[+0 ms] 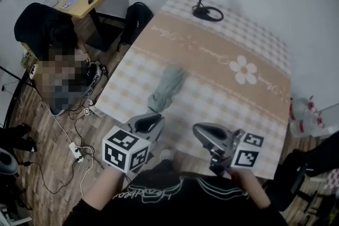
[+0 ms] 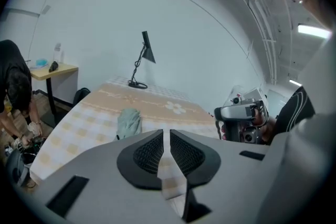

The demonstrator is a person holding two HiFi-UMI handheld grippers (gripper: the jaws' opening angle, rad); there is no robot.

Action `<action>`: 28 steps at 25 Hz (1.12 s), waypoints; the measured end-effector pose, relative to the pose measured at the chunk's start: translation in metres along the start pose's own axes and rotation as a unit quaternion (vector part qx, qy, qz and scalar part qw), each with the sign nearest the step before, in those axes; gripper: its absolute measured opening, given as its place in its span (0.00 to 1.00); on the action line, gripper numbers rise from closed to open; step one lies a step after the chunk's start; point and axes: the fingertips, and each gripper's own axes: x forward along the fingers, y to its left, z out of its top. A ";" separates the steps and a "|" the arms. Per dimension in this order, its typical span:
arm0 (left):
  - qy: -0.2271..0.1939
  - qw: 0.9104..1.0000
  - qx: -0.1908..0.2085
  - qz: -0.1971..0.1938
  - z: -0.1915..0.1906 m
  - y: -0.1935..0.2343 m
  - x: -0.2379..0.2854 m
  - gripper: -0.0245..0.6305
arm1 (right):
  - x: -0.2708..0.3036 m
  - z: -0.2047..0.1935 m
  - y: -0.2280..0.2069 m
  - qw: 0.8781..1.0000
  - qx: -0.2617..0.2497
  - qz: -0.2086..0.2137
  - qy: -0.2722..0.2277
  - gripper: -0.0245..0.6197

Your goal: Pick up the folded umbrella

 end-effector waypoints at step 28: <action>0.122 0.991 0.026 0.047 -0.026 0.109 0.122 0.45 | 0.015 0.020 -0.086 0.996 0.045 -0.065 -0.043 0.05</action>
